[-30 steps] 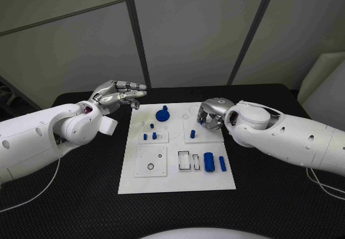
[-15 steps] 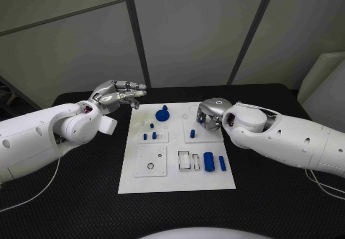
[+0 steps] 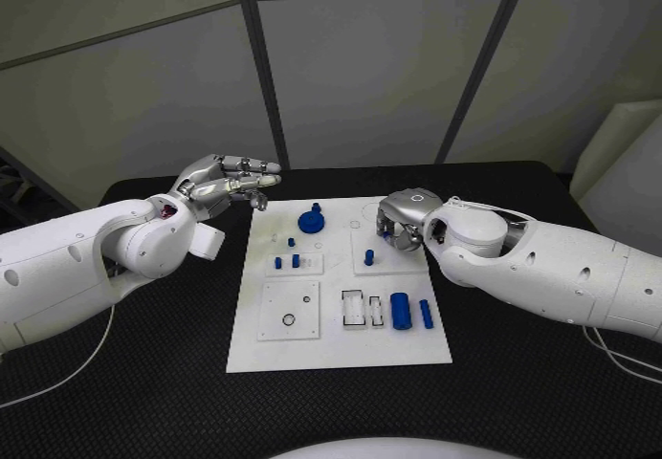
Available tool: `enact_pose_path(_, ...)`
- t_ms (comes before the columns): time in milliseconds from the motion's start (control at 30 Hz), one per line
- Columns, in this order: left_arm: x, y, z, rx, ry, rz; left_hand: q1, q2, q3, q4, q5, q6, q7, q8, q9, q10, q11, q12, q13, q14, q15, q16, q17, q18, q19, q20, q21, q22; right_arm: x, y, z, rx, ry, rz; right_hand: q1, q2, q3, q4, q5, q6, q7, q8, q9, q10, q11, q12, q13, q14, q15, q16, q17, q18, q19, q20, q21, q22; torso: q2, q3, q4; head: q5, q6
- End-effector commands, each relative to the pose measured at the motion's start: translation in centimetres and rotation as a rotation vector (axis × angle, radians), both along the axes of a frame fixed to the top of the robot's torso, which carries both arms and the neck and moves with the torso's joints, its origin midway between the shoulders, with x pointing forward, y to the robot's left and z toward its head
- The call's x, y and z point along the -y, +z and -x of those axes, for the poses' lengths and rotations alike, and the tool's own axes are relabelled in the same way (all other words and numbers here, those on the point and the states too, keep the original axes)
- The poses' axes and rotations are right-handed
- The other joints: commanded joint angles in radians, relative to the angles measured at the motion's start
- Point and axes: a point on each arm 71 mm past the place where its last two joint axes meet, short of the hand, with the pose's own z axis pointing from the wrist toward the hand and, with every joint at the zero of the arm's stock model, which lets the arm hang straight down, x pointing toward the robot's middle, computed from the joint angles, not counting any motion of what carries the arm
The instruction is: Assemble the parts on the task board
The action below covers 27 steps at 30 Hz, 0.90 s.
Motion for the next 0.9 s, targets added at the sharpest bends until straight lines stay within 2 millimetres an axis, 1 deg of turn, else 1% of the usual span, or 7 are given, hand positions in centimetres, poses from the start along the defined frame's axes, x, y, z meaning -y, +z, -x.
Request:
enact_pose_path(33, 0.1, 0.2, 0.0, 0.006, -0.005, 0.012, -0.001, 0.009, -0.003, -0.001, 0.002, -0.005, 0.004, -0.006, -0.001, 0.003, 0.003, 0.001, 0.001, -0.009, 0.000, -0.003, -0.001, -0.011, -0.006, -0.001, -0.006, -0.002, 0.1, -0.7, 0.2, 0.003, -0.014, 0.020, -0.007, 0.009, 0.000, -0.009, 0.003, 0.009, -0.001, 0.008, 0.005, 0.010, -0.001, 0.000, 0.001, 0.026, -0.011, 0.007, 0.002, -0.016, 0.075, -0.009, 0.009, 0.215, 0.001, 0.0009, -0.0010, 0.000, 0.000)
enact_pose_path(200, 0.1, 0.2, 0.0, 0.008, -0.004, 0.012, -0.001, 0.009, -0.003, -0.001, 0.002, -0.005, 0.004, -0.006, -0.001, 0.003, 0.003, 0.001, 0.001, -0.009, 0.000, -0.003, -0.001, -0.011, -0.006, -0.001, -0.006, -0.002, 0.0, -0.2, 0.4, 0.049, -0.003, -0.025, -0.010, 0.015, -0.001, -0.015, 0.005, 0.018, -0.004, 0.009, 0.008, 0.020, -0.005, 0.000, -0.001, 0.024, -0.015, 0.002, -0.008, -0.019, 0.082, -0.013, 0.019, 0.226, 0.002, 0.0018, -0.0013, -0.001, 0.000)
enact_pose_path(233, 0.1, 0.2, 0.0, 0.008, -0.003, 0.013, -0.001, 0.009, -0.003, -0.001, 0.002, -0.005, 0.004, -0.006, -0.001, 0.003, 0.003, 0.001, 0.001, -0.009, 0.000, -0.003, -0.001, -0.011, -0.006, -0.001, -0.006, -0.002, 0.0, -0.1, 0.4, 0.061, 0.000, -0.038, -0.010, 0.017, -0.001, -0.018, 0.006, 0.019, -0.005, 0.009, 0.008, 0.022, -0.005, 0.000, -0.002, 0.023, -0.016, 0.000, -0.011, -0.020, 0.084, -0.014, 0.022, 0.229, 0.001, 0.0011, -0.0009, -0.002, 0.000)
enact_pose_path(367, 0.1, 0.2, 0.0, 0.009, -0.002, 0.013, -0.001, 0.009, -0.004, -0.002, 0.002, -0.006, 0.004, -0.007, -0.001, 0.003, 0.004, 0.001, 0.001, -0.009, 0.000, -0.004, -0.001, -0.011, -0.006, -0.001, -0.007, -0.002, -0.1, 0.3, 0.7, 0.086, 0.010, -0.066, -0.010, 0.018, -0.001, -0.021, 0.007, 0.021, -0.005, 0.010, 0.009, 0.024, -0.006, 0.001, -0.003, 0.023, -0.017, 0.000, -0.013, -0.021, 0.085, -0.015, 0.023, 0.230, 0.001, 0.0005, -0.0003, -0.002, 0.000)
enact_pose_path(667, 0.0, 0.2, 0.0, 0.010, 0.000, 0.013, -0.001, 0.009, -0.004, -0.002, 0.002, -0.006, 0.004, -0.007, -0.001, 0.003, 0.004, 0.001, 0.001, -0.009, 0.000, -0.004, -0.001, -0.011, -0.006, -0.001, -0.007, -0.002, -0.1, 0.9, 1.3, 0.118, 0.026, -0.105, -0.011, 0.019, -0.002, -0.025, 0.007, 0.024, -0.006, 0.010, 0.010, 0.028, -0.007, 0.000, -0.004, 0.023, -0.019, -0.001, -0.015, -0.022, 0.087, -0.017, 0.027, 0.234, 0.001, -0.0001, -0.0006, -0.002, 0.001)
enact_pose_path(900, -0.1, 0.2, 0.0, 0.010, 0.001, 0.012, -0.001, 0.009, -0.004, -0.002, 0.002, -0.006, 0.004, -0.007, -0.001, 0.003, 0.004, 0.001, 0.001, -0.009, 0.000, -0.004, -0.001, -0.011, -0.006, -0.001, -0.007, -0.002, 0.0, 1.2, 1.7, 0.129, 0.028, -0.119, -0.012, 0.019, -0.002, -0.026, 0.008, 0.025, -0.006, 0.010, 0.011, 0.030, -0.008, 0.000, -0.004, 0.023, -0.020, 0.001, -0.013, -0.022, 0.088, -0.017, 0.029, 0.236, 0.001, 0.0003, -0.0007, -0.002, 0.002)
